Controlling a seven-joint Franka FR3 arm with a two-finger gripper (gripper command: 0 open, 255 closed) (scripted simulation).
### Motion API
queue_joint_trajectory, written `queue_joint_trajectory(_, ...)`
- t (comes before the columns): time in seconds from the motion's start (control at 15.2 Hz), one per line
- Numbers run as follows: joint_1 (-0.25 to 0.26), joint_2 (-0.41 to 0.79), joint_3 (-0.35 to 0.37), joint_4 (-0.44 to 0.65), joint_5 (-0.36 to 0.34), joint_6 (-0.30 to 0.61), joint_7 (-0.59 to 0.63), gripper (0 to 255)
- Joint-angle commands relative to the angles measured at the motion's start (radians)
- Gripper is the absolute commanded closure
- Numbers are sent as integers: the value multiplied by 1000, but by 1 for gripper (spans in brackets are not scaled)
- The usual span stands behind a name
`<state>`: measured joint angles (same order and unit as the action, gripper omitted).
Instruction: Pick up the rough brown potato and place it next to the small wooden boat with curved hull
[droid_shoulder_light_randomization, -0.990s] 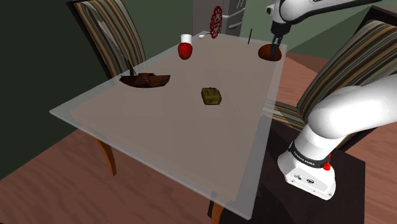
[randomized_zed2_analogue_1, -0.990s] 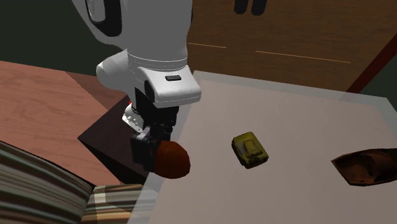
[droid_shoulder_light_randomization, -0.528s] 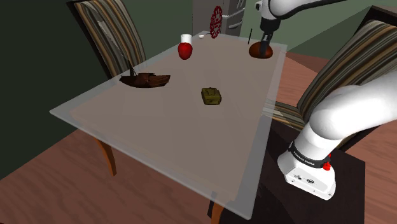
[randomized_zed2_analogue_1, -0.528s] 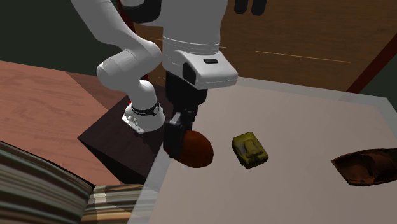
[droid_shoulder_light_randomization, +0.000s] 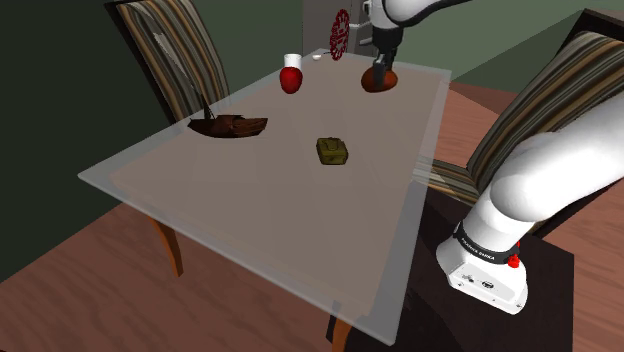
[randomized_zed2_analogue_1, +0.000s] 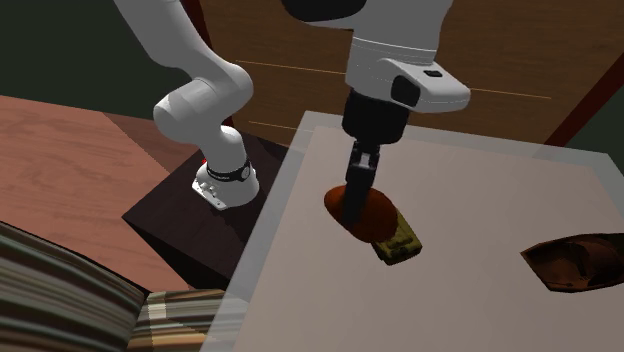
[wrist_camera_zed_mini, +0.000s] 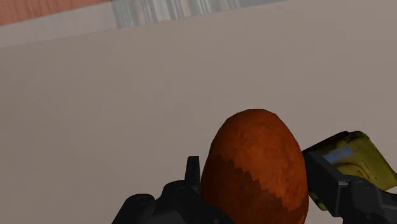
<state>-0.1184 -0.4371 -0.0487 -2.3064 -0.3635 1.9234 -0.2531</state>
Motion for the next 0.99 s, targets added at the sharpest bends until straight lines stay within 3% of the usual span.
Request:
queue_joint_trajectory(0.0,17,44,32,35,13,-5,44,255)
queue_joint_trajectory(0.92,121,440,205,468,28,-129,289,255)
